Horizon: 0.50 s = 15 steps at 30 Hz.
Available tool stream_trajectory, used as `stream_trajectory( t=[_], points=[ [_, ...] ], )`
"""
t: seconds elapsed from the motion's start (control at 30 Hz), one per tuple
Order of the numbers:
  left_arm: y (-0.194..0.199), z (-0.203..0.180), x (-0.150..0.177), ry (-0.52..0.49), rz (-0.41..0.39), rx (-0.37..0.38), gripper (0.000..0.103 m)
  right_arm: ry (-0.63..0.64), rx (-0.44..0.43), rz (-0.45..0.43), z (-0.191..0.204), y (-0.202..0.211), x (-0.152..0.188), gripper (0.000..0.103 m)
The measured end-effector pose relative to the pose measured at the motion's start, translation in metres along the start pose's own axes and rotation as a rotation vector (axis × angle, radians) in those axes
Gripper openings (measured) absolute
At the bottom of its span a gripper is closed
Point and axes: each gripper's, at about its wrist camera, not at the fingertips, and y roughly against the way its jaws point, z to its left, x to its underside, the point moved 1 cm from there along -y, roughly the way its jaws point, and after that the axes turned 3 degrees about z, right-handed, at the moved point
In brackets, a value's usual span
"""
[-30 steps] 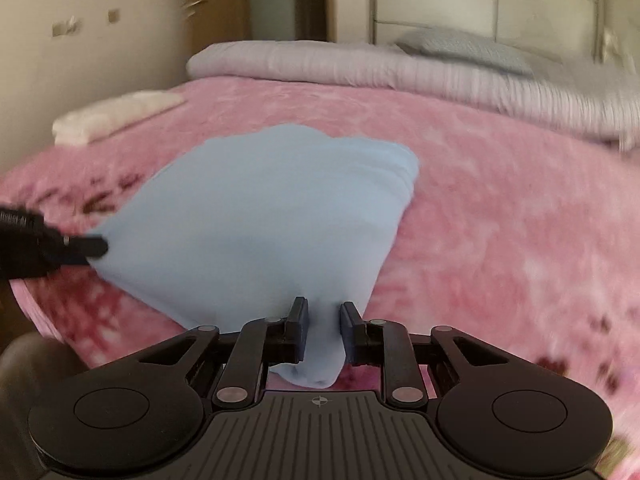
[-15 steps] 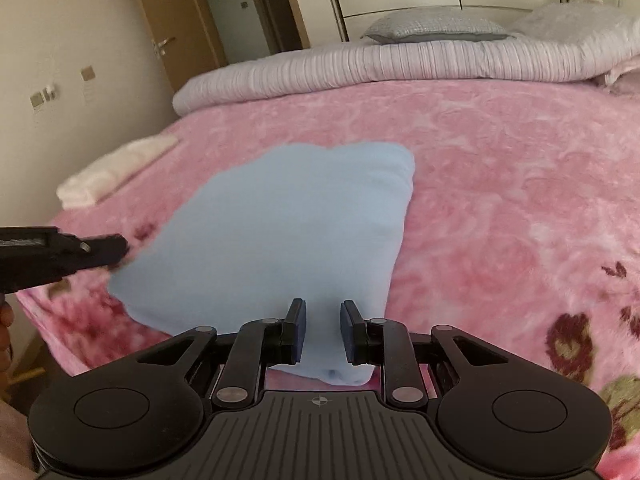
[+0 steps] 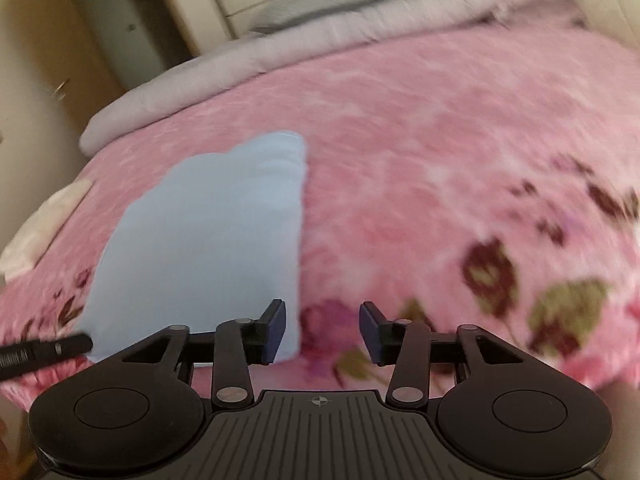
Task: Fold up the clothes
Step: 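Release the sweatshirt and withdraw both grippers above it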
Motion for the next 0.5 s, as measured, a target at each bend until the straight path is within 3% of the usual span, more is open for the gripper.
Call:
stream_trajectory(
  t=[0.27, 0.5],
  points=[
    [0.008, -0.018, 0.02, -0.045, 0.031, -0.044, 0.034, -0.038, 0.027, 0.068, -0.01, 0.013, 0.015, 0.047],
    [0.02, -0.023, 0.033, -0.064, 0.031, -0.071, 0.035, 0.106, 0.08, 0.08, 0.013, 0.026, 0.029, 0.047]
  ],
)
